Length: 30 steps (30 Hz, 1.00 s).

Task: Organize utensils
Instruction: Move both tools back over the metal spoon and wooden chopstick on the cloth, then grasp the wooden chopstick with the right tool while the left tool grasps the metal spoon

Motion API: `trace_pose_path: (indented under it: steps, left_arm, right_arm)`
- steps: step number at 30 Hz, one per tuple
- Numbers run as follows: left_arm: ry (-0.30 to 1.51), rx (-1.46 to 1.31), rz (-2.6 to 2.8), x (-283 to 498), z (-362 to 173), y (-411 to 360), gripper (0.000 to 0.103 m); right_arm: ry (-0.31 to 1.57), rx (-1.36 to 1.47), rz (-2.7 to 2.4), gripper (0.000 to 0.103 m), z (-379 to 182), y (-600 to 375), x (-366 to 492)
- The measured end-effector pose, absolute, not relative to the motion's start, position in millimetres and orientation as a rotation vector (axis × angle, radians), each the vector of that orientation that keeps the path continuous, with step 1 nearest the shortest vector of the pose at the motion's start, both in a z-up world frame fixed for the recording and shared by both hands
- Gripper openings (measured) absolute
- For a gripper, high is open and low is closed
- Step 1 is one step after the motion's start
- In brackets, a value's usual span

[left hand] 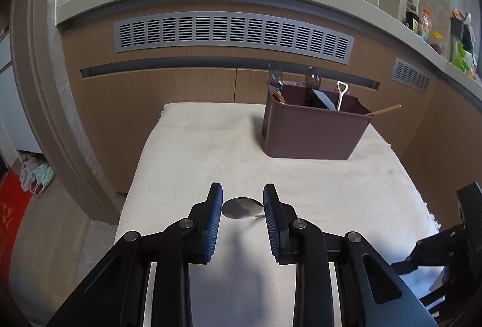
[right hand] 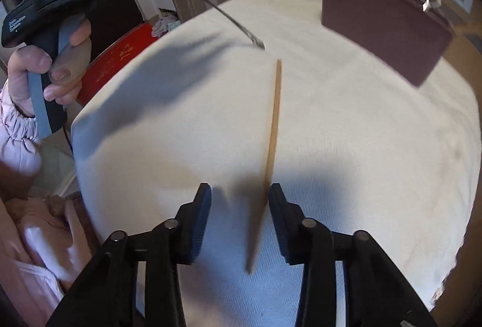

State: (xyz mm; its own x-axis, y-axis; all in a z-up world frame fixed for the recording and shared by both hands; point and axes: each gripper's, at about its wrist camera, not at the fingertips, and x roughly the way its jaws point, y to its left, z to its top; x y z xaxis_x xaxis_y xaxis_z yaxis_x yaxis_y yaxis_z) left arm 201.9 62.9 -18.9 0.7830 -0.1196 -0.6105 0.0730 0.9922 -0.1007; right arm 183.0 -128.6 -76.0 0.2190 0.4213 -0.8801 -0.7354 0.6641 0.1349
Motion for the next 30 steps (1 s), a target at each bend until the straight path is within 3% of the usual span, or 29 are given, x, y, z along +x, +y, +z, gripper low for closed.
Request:
trace_pose_path:
  steps: [11,13,14,15,30]
  left_arm:
    - [0.661,-0.095,-0.107,206.4,-18.2,66.2,0.029]
    - [0.662,-0.103,-0.108,206.5,-18.1,67.1,0.029]
    - [0.662,-0.107,-0.109,206.7,-18.0,67.7,0.029]
    - [0.663,-0.11,-0.111,206.8,-17.6,68.2,0.029]
    - [0.622,-0.042,-0.18,188.4,9.6,38.4,0.022]
  right_arm:
    - [1.034,-0.324,0.756,0.026,-90.0,-83.8,236.8]
    - [1.006,-0.4,0.701,0.019,-96.5,-76.2,232.0]
    - [1.004,-0.408,0.695,0.007,-96.7,-75.2,229.3]
    - [1.008,-0.414,0.678,0.005,-97.1,-75.2,228.5]
    - [0.899,-0.13,0.558,0.005,-27.5,-155.8,226.0]
